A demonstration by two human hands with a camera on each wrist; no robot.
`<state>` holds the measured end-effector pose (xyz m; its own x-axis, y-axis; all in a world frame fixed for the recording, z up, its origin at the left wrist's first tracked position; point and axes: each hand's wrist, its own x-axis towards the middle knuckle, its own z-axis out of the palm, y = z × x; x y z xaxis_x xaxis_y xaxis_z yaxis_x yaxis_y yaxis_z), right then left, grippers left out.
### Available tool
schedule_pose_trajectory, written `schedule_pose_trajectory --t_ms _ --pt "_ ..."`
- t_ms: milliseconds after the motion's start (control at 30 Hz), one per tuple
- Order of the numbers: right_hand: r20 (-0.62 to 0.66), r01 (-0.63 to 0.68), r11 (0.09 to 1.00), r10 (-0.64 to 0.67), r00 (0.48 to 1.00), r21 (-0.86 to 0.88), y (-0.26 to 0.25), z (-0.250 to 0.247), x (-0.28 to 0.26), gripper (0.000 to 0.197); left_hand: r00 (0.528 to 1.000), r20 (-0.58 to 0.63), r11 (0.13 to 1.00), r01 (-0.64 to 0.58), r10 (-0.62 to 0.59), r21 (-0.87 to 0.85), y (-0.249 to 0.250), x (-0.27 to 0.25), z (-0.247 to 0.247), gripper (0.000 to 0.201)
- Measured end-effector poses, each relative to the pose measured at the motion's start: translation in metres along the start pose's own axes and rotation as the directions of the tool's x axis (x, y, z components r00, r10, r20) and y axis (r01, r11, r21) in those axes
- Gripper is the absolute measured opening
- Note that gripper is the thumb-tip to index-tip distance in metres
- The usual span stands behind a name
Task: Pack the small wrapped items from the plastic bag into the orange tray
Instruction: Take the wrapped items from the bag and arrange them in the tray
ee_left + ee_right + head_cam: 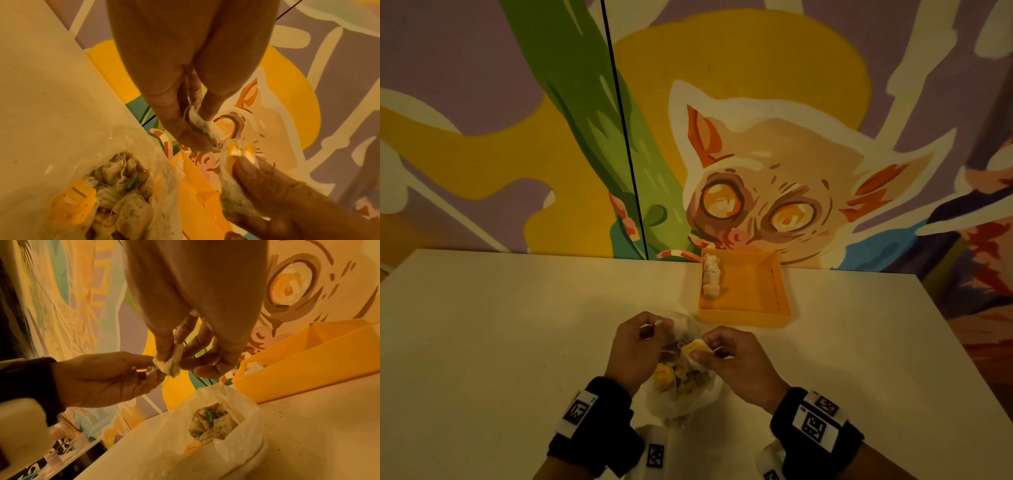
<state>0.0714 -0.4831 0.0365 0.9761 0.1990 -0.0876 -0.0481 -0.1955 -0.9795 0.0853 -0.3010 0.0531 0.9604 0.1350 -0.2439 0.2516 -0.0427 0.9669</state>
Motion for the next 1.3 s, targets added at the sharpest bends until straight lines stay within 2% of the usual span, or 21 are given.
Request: schedule_pose_trajectory --t_ms 133,300,367,467,500,700,867,967,1067,1167,1233,1300 --pt "0.030 0.023 1.000 -0.023 0.999 -0.002 -0.002 -0.004 -0.001 0.008 0.986 0.049 0.953 -0.164 0.157 0.254 -0.007 0.006 -0.005 0.020" --pt "0.030 0.041 0.998 -0.043 0.999 0.046 -0.015 -0.011 0.002 0.007 0.971 0.181 0.910 -0.211 0.154 0.357 -0.002 0.003 -0.003 0.021" --pt "0.017 0.025 0.998 -0.026 1.000 0.055 -0.018 -0.015 0.006 0.012 0.970 0.224 0.938 -0.162 0.095 0.307 0.004 -0.001 0.000 0.019" --pt "0.023 -0.024 0.998 0.022 0.999 0.065 -0.019 -0.015 0.011 0.017 0.966 0.253 0.988 0.019 -0.057 0.151 0.014 -0.009 0.007 0.014" --pt "0.036 -0.031 0.997 0.029 0.999 0.074 -0.019 -0.014 0.012 0.017 0.962 0.262 0.992 0.045 -0.075 0.121 0.017 -0.010 0.009 0.013" --pt "0.004 -0.092 0.993 0.092 0.996 0.073 -0.013 -0.007 0.016 0.018 0.961 0.240 0.984 0.160 -0.136 -0.081 0.021 -0.009 0.013 0.011" --pt "-0.008 -0.146 0.986 0.147 0.989 0.086 -0.014 -0.013 0.024 0.007 0.958 0.233 0.970 0.201 -0.166 -0.136 0.016 -0.001 0.006 0.026" --pt "0.029 -0.181 0.980 0.179 0.983 0.087 -0.022 -0.027 0.038 0.008 0.964 0.210 0.972 0.193 -0.162 -0.133 0.015 0.006 0.006 0.022" --pt "0.038 -0.226 0.974 0.226 0.973 -0.018 -0.022 -0.043 0.065 0.013 0.969 0.178 0.977 0.189 -0.169 -0.103 0.015 0.016 0.008 0.021" --pt "0.030 -0.231 0.950 0.242 0.970 -0.211 -0.016 -0.059 0.099 0.020 0.978 0.146 0.987 0.156 -0.150 -0.033 0.017 0.030 0.013 0.020" --pt "0.049 -0.175 0.892 0.214 0.976 -0.418 -0.015 -0.067 0.117 0.024 0.979 0.151 0.991 0.136 -0.134 -0.003 0.022 0.036 0.017 0.018" --pt "0.080 -0.096 0.796 0.179 0.981 -0.598 -0.014 -0.071 0.131 0.024 0.981 0.154 0.993 0.117 -0.117 0.007 0.026 0.041 0.019 0.017"
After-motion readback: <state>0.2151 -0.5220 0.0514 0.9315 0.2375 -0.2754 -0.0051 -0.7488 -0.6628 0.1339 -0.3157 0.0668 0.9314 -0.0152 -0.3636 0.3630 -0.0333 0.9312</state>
